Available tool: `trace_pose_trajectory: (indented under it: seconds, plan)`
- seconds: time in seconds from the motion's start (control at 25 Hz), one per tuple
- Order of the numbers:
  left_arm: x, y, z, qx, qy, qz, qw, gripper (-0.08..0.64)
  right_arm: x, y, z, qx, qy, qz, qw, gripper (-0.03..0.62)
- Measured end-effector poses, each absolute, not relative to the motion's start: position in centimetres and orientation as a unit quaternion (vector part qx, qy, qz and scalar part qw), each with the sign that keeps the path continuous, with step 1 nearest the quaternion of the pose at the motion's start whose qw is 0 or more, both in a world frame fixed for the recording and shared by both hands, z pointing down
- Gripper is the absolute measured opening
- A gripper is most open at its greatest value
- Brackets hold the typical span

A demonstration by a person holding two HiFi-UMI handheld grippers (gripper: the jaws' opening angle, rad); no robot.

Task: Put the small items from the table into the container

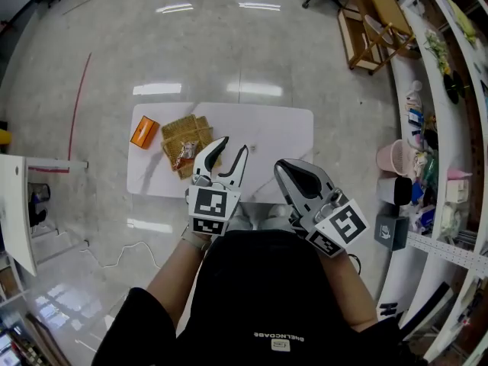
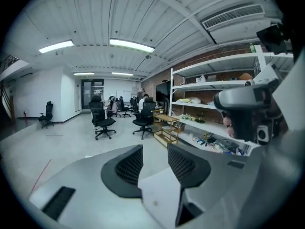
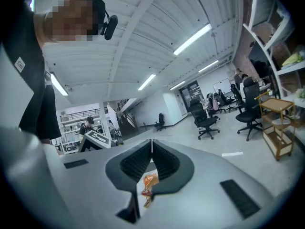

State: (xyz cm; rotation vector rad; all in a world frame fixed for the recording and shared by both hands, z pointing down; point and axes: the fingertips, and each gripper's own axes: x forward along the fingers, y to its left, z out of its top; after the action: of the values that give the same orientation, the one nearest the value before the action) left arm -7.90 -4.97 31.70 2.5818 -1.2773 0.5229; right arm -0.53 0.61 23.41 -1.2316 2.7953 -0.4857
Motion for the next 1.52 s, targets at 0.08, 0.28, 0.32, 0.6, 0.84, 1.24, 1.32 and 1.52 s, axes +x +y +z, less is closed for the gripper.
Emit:
trace_pose_trajectory:
  seconds: [0.08, 0.28, 0.32, 0.6, 0.84, 1.24, 1.32, 1.52]
  plan:
    - [-6.0, -4.4, 29.9, 0.889, -0.415, 0.159, 0.104, 0.166, 0.9, 0.6, 22.7, -0.409, 0.899, -0.153, 0.032, 0.012]
    - [-1.4, -2.8, 26.6, 0.914, -0.374, 0.132, 0.086, 0.127, 5.2, 0.3, 22.1, -0.441, 0.884, -0.145, 0.052, 0.012]
    - [-0.7, -2.6, 26.2, 0.917, -0.369, 0.128, 0.085, 0.113, 5.9, 0.3, 22.2, -0.448, 0.881, -0.144, 0.053, 0.012]
    - [3.2, -1.4, 24.0, 0.938, -0.326, 0.095, 0.070, 0.006, 10.4, 0.7, 23.1, -0.483, 0.862, -0.143, 0.061, 0.012]
    - [4.3, -1.5, 23.9, 0.946, -0.305, 0.080, 0.078, 0.006, 11.3, 1.1, 23.4, -0.487, 0.859, -0.143, 0.062, 0.012]
    - [4.9, -0.7, 24.6, 0.947, -0.296, 0.108, 0.057, 0.005, 11.4, 1.6, 23.6, -0.483, 0.861, -0.145, 0.058, 0.012]
    - [5.0, -0.4, 24.7, 0.948, -0.293, 0.114, 0.044, 0.005, 11.3, 1.7, 23.6, -0.482, 0.862, -0.146, 0.058, 0.012]
    - [4.5, -0.3, 25.0, 0.946, -0.298, 0.091, 0.086, 0.005, 10.9, 2.1, 23.9, -0.477, 0.864, -0.149, 0.058, 0.012]
